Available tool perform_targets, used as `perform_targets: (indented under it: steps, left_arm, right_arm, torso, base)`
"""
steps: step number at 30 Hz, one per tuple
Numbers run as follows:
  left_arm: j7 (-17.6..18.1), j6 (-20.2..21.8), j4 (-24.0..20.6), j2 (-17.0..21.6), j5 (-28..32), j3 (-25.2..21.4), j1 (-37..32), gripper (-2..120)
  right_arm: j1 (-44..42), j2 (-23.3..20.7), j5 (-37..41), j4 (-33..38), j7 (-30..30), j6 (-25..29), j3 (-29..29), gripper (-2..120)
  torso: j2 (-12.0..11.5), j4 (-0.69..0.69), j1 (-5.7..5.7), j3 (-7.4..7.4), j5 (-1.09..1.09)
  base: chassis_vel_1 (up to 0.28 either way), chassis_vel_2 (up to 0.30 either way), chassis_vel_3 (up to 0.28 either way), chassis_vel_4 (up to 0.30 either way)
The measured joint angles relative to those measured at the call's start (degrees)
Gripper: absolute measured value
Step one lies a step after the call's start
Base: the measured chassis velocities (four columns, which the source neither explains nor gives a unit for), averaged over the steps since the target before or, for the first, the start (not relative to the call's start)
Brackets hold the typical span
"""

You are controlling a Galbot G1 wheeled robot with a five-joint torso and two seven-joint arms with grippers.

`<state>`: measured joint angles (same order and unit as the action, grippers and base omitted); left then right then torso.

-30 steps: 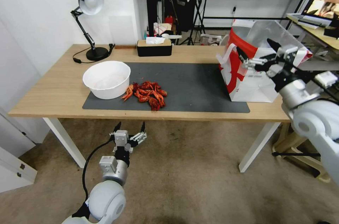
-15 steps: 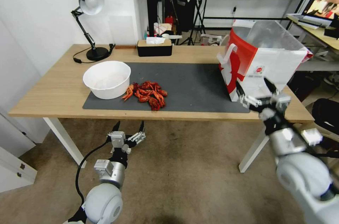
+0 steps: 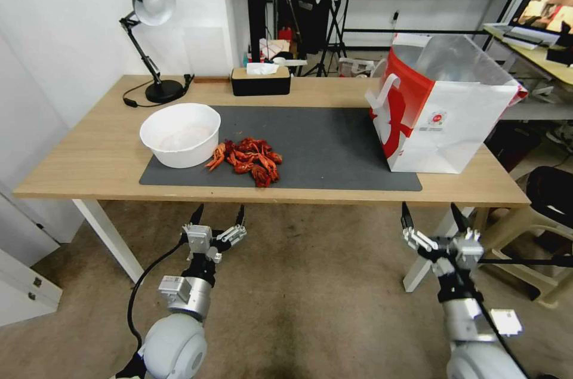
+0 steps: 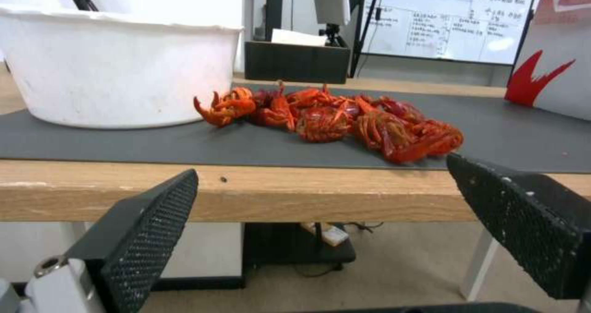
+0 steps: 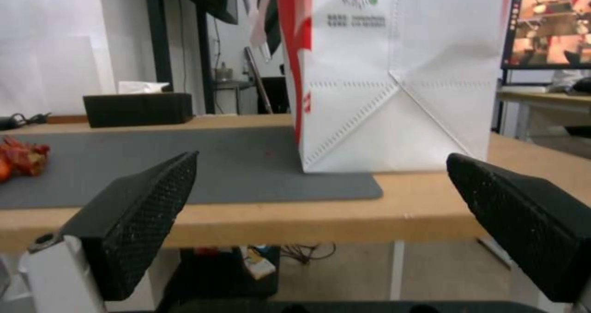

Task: Close the takeout container lid, then place the container into the takeout bag.

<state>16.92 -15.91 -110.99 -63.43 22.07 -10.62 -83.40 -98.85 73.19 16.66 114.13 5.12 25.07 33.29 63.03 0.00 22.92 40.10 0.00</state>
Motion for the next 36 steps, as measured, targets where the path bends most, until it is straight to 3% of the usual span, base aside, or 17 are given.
perform_targets:
  steps: [36]
  left_arm:
    - [0.2,-0.8,0.6,-0.8,-2.1,0.0,-1.5,100]
  right_arm:
    - [0.5,-0.4,2.5,-1.6,-1.5,-0.5,-0.4,100]
  torso:
    - [0.0,0.00,0.00,0.00,-0.01]
  base:
    - [0.000,0.000,0.000,0.000]
